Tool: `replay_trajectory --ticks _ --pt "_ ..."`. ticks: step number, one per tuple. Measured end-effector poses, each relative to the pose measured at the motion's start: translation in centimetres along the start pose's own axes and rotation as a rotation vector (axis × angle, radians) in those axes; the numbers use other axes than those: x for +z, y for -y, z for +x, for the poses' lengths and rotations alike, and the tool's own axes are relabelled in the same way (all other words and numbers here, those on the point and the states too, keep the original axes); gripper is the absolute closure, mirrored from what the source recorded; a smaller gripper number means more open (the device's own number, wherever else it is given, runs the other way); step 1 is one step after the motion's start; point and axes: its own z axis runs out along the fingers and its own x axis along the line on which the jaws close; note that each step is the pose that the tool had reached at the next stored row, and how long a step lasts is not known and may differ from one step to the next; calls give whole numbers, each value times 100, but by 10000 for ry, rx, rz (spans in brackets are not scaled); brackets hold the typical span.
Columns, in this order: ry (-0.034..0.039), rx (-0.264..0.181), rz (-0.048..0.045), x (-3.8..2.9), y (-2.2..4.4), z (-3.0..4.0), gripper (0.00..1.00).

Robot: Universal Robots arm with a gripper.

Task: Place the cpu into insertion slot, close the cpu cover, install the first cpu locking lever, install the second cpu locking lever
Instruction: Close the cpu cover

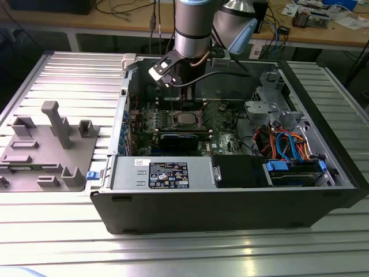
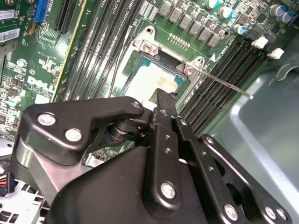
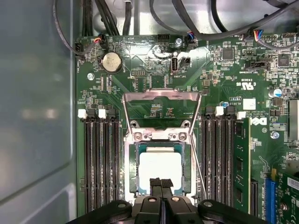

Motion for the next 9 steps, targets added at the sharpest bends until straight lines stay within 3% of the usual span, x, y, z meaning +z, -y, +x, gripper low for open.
replay_trajectory --ticks 9 --pt "1 0 2 -126 -1 3 89"
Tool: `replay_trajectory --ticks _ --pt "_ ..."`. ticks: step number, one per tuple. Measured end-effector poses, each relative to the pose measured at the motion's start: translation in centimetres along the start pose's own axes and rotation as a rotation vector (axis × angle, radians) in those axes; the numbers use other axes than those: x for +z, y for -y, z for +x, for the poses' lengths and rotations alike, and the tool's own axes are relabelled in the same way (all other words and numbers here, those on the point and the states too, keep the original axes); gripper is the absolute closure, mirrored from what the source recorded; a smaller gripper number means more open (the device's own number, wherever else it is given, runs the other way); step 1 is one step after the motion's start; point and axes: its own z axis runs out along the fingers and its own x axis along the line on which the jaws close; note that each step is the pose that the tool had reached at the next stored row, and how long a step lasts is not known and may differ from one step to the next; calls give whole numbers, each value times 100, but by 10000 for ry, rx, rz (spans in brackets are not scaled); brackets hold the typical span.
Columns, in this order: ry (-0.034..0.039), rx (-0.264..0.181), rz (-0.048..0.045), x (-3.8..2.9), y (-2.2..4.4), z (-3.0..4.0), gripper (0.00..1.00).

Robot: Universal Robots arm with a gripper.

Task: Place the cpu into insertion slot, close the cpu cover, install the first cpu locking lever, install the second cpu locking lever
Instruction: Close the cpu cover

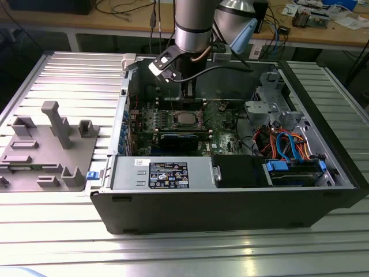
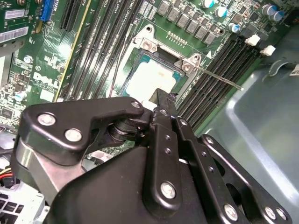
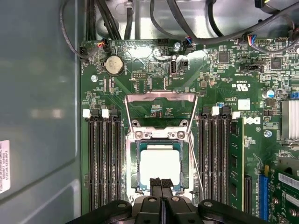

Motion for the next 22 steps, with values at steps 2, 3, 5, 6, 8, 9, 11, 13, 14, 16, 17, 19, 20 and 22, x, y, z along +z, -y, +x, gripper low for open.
replay_trajectory --ticks 2,3,5,6,8,9,11,13,14,16,17,19,20,22 --pt "0 -1 1 -26 0 1 89" --pt "0 0 1 -35 0 1 89" --pt "-1 -1 4 -68 0 1 89" --pt "-1 0 9 -101 -1 3 89" --pt "0 0 10 -124 -1 3 89" --pt "-2 0 9 -126 -1 3 89" --pt "-1 0 9 -127 -1 3 89" --pt "-2 -195 12 -128 -1 3 89" --pt "-2 -332 16 -128 -1 3 89" --pt "2 -448 21 -138 -1 3 89" --pt "-1 -453 20 -151 -1 3 89" --pt "-1 -461 20 -209 -1 5 89" --pt "-2 -466 20 -235 -1 5 89" --pt "-3 -476 19 -274 -2 6 89"
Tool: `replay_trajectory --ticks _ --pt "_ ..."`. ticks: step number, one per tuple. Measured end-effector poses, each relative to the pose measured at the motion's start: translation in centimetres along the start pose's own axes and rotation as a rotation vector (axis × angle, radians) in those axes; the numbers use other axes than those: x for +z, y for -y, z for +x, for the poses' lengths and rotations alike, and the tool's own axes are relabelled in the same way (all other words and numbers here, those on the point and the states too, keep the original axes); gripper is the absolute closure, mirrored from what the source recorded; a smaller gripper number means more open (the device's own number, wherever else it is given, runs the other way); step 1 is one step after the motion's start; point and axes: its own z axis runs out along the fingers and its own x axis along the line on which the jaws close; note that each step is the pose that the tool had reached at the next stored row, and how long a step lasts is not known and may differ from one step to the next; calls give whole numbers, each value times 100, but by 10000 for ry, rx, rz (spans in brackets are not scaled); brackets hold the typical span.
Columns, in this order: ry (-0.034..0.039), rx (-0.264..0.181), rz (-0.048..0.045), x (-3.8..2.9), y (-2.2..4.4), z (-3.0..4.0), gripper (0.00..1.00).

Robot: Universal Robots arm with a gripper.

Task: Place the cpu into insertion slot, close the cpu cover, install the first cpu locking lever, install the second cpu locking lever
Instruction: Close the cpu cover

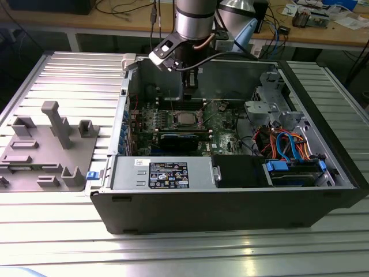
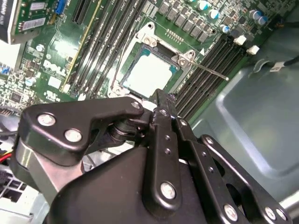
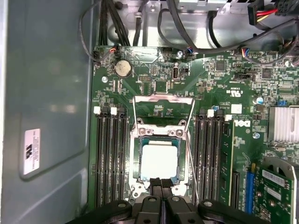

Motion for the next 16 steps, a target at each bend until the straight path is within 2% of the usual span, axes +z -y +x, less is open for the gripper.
replay_trajectory --ticks 6,16 --pt "1 -28 1 -77 0 2 89" --pt "1 -34 1 -79 -4 1 89"
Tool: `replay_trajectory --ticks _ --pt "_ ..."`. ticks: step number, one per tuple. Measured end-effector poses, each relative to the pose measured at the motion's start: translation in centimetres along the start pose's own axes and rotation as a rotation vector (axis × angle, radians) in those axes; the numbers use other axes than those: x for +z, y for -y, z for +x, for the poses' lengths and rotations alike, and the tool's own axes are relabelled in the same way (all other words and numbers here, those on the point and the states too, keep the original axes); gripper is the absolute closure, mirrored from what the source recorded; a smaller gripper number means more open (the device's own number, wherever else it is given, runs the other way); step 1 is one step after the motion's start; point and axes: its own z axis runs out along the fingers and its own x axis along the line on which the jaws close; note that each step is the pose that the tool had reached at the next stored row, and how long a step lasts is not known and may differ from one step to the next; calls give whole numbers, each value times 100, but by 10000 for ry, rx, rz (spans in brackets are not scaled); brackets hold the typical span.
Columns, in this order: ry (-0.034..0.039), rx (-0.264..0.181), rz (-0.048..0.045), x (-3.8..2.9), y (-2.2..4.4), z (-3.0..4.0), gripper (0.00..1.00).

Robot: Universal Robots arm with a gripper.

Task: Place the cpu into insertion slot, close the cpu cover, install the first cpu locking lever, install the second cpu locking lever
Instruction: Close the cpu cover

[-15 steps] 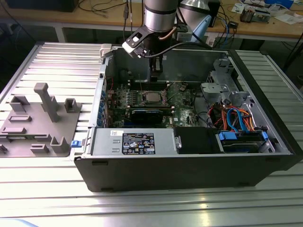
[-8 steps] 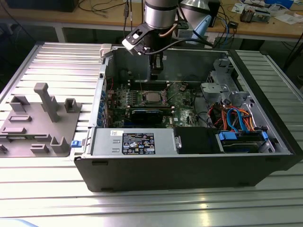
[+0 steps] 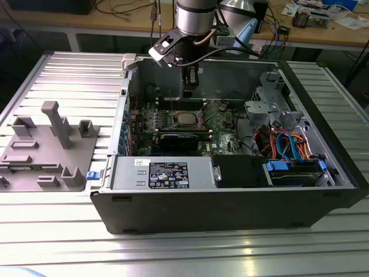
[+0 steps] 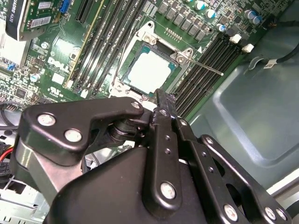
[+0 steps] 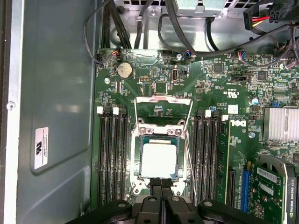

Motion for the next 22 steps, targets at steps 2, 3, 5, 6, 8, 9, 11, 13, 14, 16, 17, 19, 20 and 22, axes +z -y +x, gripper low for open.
replay_trajectory --ticks 2,3,5,6,8,9,11,13,14,16,17,19,20,22 --pt "0 3 0 0 -16 -1 89" --pt "0 2 0 0 -20 -1 89" --pt "0 2 0 0 -36 -2 89" --pt "-1 3 0 0 -46 -2 89" --pt "0 2 0 0 -74 -3 89" --pt "0 2 0 0 -86 -4 89" --pt "-1 3 -1 1 -110 -5 89" --pt "-1 2 0 1 -150 -7 89" --pt "0 2 0 1 -161 -8 89" --pt "-1 2 0 1 -183 -8 89" --pt "-1 3 -1 1 -193 -9 89" --pt "-1 3 -1 1 -219 -10 89" --pt "0 3 0 1 -230 -11 89" --pt "-1 2 0 1 -253 -12 89"
